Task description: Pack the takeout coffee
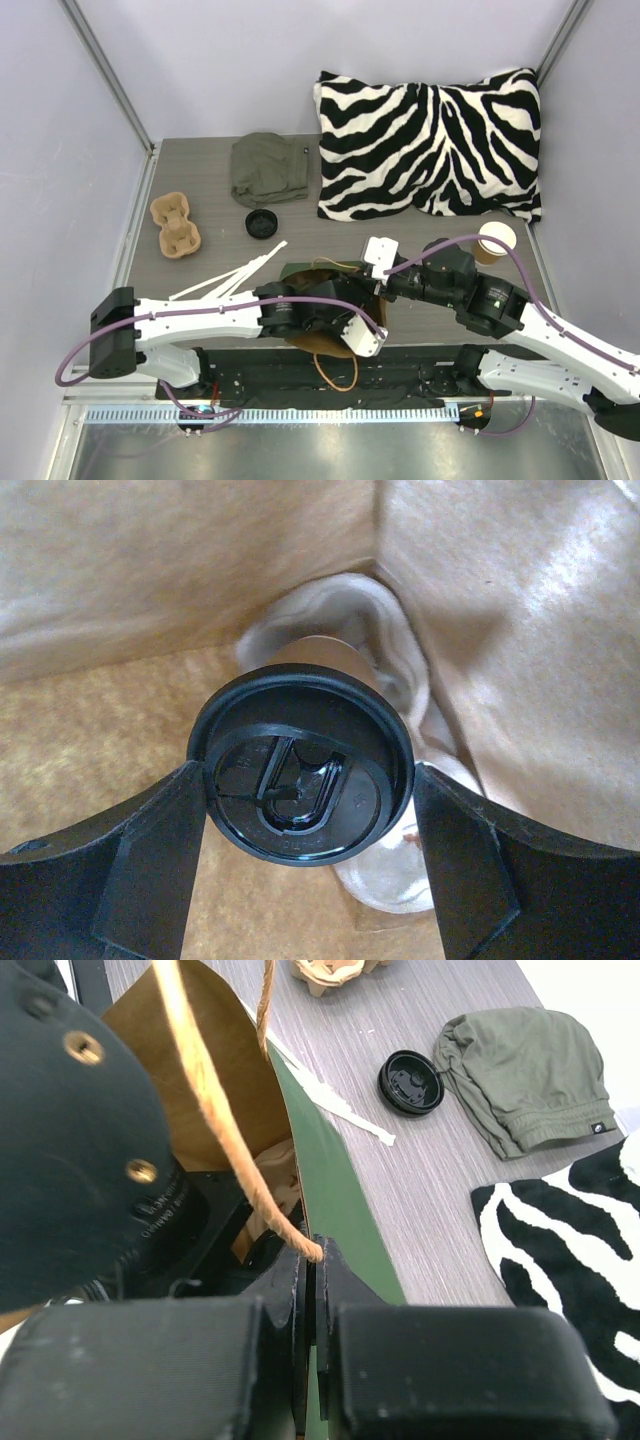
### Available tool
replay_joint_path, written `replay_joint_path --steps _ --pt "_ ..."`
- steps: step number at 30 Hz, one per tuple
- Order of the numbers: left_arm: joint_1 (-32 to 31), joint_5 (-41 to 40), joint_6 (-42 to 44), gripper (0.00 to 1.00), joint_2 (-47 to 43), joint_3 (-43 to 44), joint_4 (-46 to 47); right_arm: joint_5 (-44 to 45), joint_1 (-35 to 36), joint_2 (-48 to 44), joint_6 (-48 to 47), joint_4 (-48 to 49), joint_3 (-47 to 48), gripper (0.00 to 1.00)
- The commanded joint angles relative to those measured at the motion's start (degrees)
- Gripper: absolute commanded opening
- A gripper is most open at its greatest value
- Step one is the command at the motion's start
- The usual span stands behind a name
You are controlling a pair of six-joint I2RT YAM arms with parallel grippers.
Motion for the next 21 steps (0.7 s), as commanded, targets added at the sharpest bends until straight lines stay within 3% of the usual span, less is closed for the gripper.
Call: replay_joint_path --steps 1,21 --pt "1.8 1.5 2.5 0.77 1.1 1.6 0.3 -2.5 0.3 0.1 2.0 2.8 2.0 0.01" --pt "5.8 6.0 9.6 0.78 3.0 3.2 -1.8 -5.9 -1.8 4.3 9.2 0.4 6.1 0.01"
